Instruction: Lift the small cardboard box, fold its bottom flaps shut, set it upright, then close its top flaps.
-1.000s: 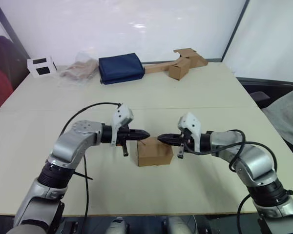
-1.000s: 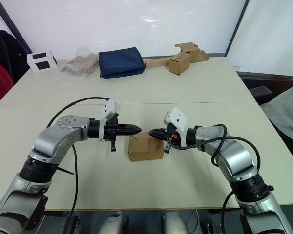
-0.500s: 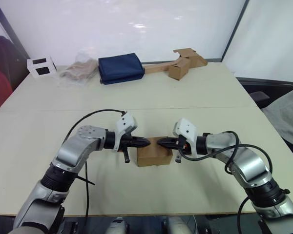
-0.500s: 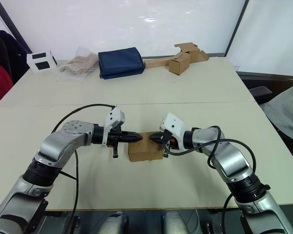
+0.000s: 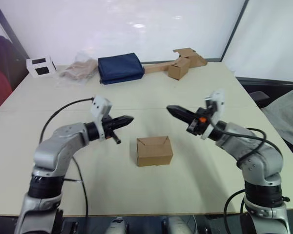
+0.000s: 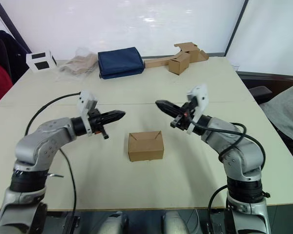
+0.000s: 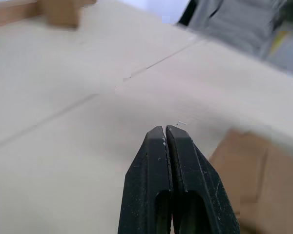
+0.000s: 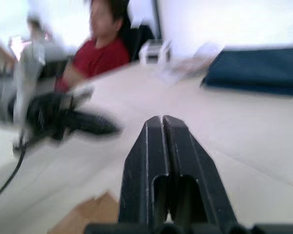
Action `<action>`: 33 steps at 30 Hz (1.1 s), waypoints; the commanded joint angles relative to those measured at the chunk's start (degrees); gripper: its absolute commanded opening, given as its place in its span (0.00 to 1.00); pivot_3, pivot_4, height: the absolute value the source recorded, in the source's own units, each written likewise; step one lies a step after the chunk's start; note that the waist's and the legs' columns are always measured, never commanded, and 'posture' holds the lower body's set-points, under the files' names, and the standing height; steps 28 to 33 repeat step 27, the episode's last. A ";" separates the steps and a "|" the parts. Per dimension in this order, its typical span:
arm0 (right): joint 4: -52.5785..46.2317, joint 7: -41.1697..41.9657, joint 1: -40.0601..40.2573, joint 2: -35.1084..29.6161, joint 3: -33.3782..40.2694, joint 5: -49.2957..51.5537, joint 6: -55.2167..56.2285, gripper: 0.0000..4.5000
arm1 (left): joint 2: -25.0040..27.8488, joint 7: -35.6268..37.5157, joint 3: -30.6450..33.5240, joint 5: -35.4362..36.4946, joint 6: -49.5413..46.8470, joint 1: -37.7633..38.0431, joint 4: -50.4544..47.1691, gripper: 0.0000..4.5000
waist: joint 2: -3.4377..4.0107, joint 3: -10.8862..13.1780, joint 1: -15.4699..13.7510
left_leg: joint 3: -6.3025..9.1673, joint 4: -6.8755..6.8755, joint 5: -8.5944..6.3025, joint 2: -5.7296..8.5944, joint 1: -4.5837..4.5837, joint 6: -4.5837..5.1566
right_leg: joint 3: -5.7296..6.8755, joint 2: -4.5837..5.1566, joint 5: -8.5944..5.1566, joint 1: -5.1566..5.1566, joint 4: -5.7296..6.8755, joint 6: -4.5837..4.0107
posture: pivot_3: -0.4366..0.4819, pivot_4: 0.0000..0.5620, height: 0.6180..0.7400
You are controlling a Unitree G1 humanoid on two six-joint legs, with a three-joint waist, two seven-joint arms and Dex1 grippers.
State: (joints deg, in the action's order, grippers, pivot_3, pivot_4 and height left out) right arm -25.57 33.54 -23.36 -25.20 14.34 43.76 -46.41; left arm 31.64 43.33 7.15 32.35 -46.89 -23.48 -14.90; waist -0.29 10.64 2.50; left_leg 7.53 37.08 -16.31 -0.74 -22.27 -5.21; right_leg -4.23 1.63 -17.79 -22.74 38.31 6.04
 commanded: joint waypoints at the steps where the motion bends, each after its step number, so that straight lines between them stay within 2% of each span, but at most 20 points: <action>1: -3.66 -0.81 6.32 -4.81 4.23 2.05 -2.93 0.00 | 2.77 2.44 5.07 3.62 -0.53 6.37 -2.25 0.01 | 0.00 0.00 -0.10 | -0.01 0.00 0.00 0.00 0.00 0.00 | 0.00 0.01 0.00 0.00 -0.01 0.00 | 0.48 0.27 1.00; 3: -3.89 0.03 10.44 -7.54 4.49 1.97 -3.59 0.00 | 4.09 2.21 5.40 3.56 -1.12 10.30 -2.58 0.01 | 0.00 0.00 -0.15 | -0.03 0.04 0.00 0.01 -0.01 0.00 | 0.00 0.02 0.00 0.02 -0.03 0.00 | 0.48 0.27 1.00; 5: -2.65 1.90 13.49 -8.63 6.27 8.29 -7.39 0.00 | 4.97 3.59 5.81 5.81 -2.70 13.66 -3.63 0.01 | 0.00 0.00 -0.14 | -0.05 0.06 0.00 0.01 0.04 0.00 | -0.01 0.01 0.00 0.07 -0.01 0.00 | 0.48 0.27 1.00; 6: -1.36 2.39 14.65 -9.05 6.74 8.93 -8.00 0.00 | 5.46 4.36 4.78 4.23 -0.38 16.00 -3.78 0.01 | 0.01 0.00 -0.08 | -0.04 0.06 0.00 0.01 0.05 0.00 | -0.01 0.00 0.00 0.08 0.00 0.00 | 0.48 0.27 1.00; 9: 0.54 6.53 19.10 -13.58 5.53 4.30 -4.88 0.00 | 6.35 7.44 3.88 2.96 3.92 21.94 -4.36 0.01 | 0.02 0.00 -0.07 | -0.09 0.00 -0.01 0.00 0.11 0.01 | -0.04 -0.01 0.00 0.12 -0.06 0.00 | 0.48 0.27 1.00; 11: 1.01 7.97 20.86 -15.43 5.31 3.10 -3.27 0.00 | 5.88 7.12 5.13 4.75 3.58 23.17 -4.60 0.01 | 0.01 0.00 -0.12 | -0.12 -0.02 -0.01 0.00 0.10 0.02 | -0.05 0.00 0.00 0.11 -0.11 0.00 | 0.48 0.27 1.00; 14: 0.56 10.96 24.37 -18.85 3.87 -0.63 -0.26 0.00 | 6.98 8.44 4.99 3.28 5.80 25.56 -3.11 0.01 | 0.05 -0.02 -0.23 | -0.11 0.01 -0.01 -0.02 0.16 0.02 | -0.04 -0.03 0.00 0.16 -0.08 -0.01 | 0.48 0.27 1.00; 23: 0.75 11.52 25.91 -19.81 -0.10 -5.69 4.00 0.00 | 6.56 8.58 4.72 4.23 7.04 23.99 -0.20 0.01 | 0.04 -0.01 -0.15 | -0.13 -0.01 -0.03 -0.02 0.25 0.03 | -0.05 -0.02 -0.01 0.27 -0.13 0.00 | 0.48 0.27 1.00; 33: 0.66 11.19 25.57 -18.93 0.09 -5.39 4.24 0.00 | 6.65 9.14 4.49 4.64 6.93 24.09 -0.27 0.01 | 0.04 -0.01 -0.16 | -0.13 -0.01 -0.02 -0.02 0.24 0.03 | -0.05 -0.02 -0.01 0.27 -0.13 0.00 | 0.48 0.27 1.00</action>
